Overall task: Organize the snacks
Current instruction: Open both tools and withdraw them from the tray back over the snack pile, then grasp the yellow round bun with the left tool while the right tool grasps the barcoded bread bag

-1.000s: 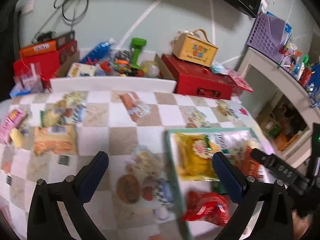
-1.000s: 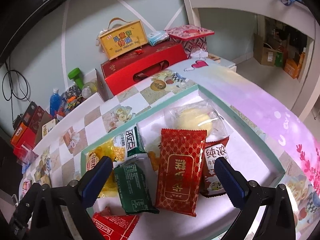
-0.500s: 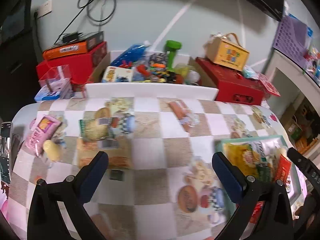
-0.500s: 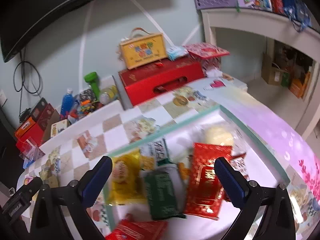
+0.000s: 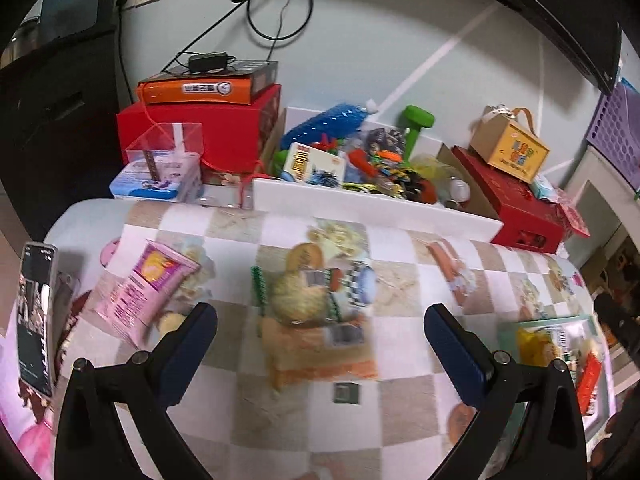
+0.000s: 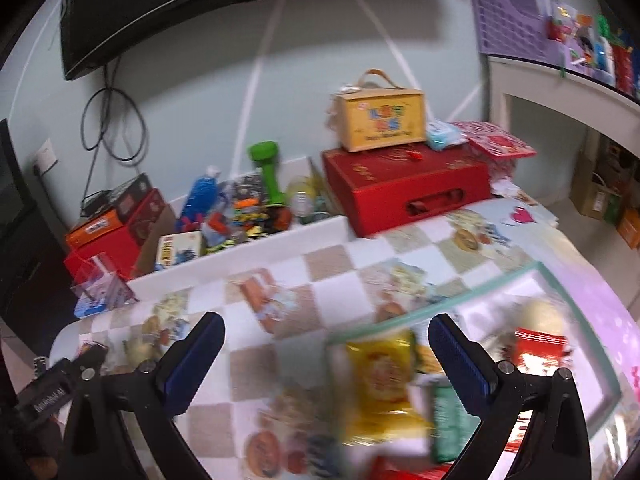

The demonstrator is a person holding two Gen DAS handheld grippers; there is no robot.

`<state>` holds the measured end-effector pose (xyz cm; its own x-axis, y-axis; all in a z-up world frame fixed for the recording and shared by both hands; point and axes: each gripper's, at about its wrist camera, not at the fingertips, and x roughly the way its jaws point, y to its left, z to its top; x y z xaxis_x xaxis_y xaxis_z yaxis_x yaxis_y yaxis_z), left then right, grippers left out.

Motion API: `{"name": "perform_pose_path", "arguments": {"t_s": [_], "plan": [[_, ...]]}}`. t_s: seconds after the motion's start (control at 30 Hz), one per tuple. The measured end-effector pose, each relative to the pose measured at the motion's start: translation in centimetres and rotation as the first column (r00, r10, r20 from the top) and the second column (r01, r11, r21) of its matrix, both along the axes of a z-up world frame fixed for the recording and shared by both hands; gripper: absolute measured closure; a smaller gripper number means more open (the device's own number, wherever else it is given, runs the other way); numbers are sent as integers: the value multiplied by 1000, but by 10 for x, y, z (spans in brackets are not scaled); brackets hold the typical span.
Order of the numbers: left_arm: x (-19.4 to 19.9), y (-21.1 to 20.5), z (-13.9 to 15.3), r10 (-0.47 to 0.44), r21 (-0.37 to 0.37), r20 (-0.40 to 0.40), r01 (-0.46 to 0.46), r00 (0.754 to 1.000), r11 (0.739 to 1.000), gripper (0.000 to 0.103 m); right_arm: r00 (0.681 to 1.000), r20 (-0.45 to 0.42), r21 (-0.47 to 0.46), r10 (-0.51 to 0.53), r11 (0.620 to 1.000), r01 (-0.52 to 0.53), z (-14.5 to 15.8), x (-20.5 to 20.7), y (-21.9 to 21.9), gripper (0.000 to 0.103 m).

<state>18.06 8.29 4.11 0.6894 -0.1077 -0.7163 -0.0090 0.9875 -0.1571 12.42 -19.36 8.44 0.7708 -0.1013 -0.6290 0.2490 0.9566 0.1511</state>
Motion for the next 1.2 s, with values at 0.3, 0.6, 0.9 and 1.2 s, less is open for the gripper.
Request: {"name": "perform_pose_path", "arguments": {"t_s": [0.3,0.6,0.9,1.2], "plan": [[5,39,-19,56,-3,-6,-56,998,998,0,991,11,23,130,991,-130,-9,32,64,0],[8,57,-32,86,-5,-36,-87,996,996,0,973,-35,33,226,974,-225,-33,48,106,0],[7,81,-45,126,-25,-78,-128,989,991,0,953,-100,39,287,958,-285,-63,59,129,0],[3,112,-58,161,-123,-103,-173,982,977,0,910,-164,35,380,924,-380,-91,67,163,0]]}}
